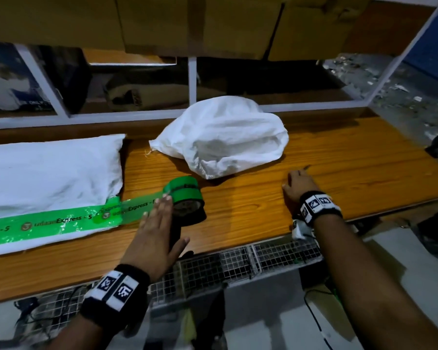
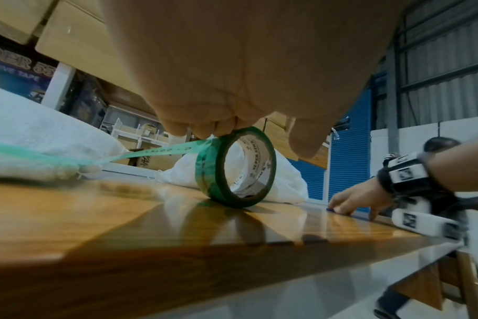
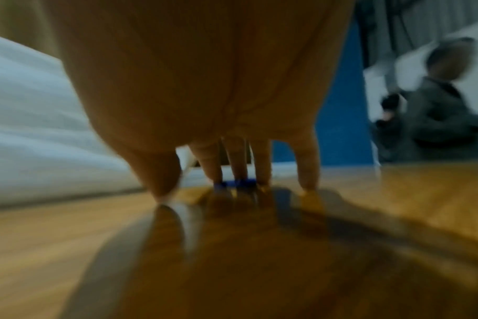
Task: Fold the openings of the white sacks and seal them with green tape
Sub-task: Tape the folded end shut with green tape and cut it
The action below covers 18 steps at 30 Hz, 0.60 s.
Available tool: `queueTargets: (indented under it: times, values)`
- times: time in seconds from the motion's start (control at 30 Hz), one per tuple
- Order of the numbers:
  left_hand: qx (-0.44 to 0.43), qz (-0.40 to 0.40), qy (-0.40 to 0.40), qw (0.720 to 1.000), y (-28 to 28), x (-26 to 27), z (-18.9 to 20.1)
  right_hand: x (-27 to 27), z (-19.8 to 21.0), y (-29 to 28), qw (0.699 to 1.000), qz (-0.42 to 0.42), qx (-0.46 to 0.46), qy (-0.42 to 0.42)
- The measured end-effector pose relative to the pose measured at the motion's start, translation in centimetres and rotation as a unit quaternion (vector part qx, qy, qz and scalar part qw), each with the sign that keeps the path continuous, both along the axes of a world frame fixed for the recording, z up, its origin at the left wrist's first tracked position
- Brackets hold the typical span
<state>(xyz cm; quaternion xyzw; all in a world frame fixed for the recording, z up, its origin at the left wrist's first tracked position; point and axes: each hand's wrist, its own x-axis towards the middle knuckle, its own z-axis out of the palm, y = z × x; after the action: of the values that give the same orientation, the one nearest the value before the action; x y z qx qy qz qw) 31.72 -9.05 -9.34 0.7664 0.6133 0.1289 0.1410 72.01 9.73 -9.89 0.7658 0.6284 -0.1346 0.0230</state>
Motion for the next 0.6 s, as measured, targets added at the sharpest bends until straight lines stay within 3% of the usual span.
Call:
queueTargets:
  times: [0.13,0.3,0.5,0.6]
  values:
    - [0.002,-0.006,-0.010,1.000,0.2,-0.2,0.1,-3.5,-0.9,-6.7,0.984,0.078,0.139,0.083]
    - [-0.002,-0.023,-0.004,1.000,0.4,-1.1,0.1,-9.1,-2.3,-13.4,0.963,0.094,0.197,0.162]
    - [-0.013,0.017,-0.001,1.000,-0.2,-6.8,-0.8,-11.9,-1.9,-13.7,0.970,-0.084,0.202,0.106]
    - [-0.039,0.041,0.010,0.998,-0.2,-10.3,-1.7,-12.3,-1.5,-13.3,0.977,-0.116,0.159,0.077]
